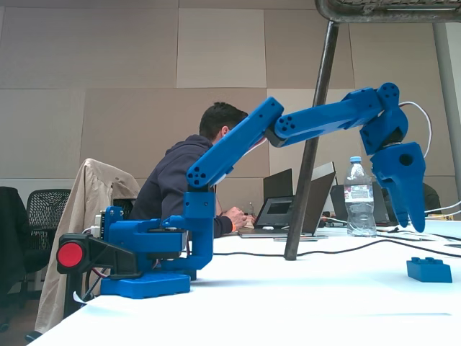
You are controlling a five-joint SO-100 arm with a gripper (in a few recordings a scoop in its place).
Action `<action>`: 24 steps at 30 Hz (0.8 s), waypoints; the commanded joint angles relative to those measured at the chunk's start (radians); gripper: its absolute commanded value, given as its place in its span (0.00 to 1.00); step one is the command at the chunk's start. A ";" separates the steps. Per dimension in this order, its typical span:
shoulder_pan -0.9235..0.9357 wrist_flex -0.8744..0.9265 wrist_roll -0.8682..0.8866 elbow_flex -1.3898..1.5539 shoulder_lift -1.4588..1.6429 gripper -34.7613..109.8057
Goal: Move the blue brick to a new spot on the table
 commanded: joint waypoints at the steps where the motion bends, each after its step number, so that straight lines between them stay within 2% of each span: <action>1: -0.023 -0.101 -0.005 0.439 0.436 0.42; 5: -0.057 -0.393 -0.097 1.226 0.946 0.41; 9: -0.077 -0.503 -0.144 1.721 1.316 0.35; 13: -0.072 -0.594 -0.186 2.034 1.568 0.26; 17: -0.071 -0.647 -0.230 2.240 1.761 0.24; 21: -0.101 -0.601 -0.224 2.378 1.973 0.24; 24: -0.124 -0.489 -0.253 2.488 2.203 0.24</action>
